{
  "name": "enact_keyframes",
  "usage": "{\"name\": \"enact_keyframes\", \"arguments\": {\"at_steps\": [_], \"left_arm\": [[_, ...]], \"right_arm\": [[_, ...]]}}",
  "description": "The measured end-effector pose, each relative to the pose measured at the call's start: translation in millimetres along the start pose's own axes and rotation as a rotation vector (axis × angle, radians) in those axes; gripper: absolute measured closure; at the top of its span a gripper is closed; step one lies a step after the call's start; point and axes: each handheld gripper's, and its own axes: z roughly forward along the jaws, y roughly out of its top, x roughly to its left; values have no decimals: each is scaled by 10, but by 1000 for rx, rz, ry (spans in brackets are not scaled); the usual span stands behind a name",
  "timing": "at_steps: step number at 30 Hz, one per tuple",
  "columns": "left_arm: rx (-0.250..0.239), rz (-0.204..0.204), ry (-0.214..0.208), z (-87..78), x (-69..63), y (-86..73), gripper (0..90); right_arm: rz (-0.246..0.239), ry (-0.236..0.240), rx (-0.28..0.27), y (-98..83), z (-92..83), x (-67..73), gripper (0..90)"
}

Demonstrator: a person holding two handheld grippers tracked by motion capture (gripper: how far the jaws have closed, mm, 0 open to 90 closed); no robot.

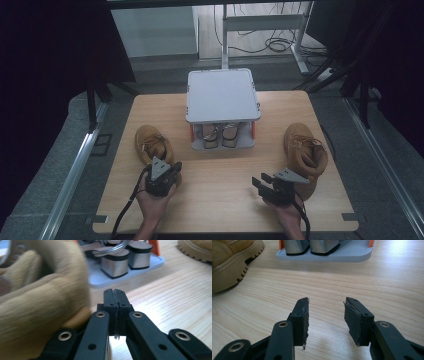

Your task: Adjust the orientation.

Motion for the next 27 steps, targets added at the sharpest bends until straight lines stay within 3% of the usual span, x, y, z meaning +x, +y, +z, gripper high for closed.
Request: {"name": "enact_keyframes", "arguments": {"at_steps": [15, 27], "left_arm": [[7, -17, -31, -194, 117, -97, 897], [15, -37, -30, -390, 224, -190, 897]], "right_arm": [[2, -8, 0, -4, -2, -25, 535], [-1, -10, 3, -8, 1, -27, 532]]}}
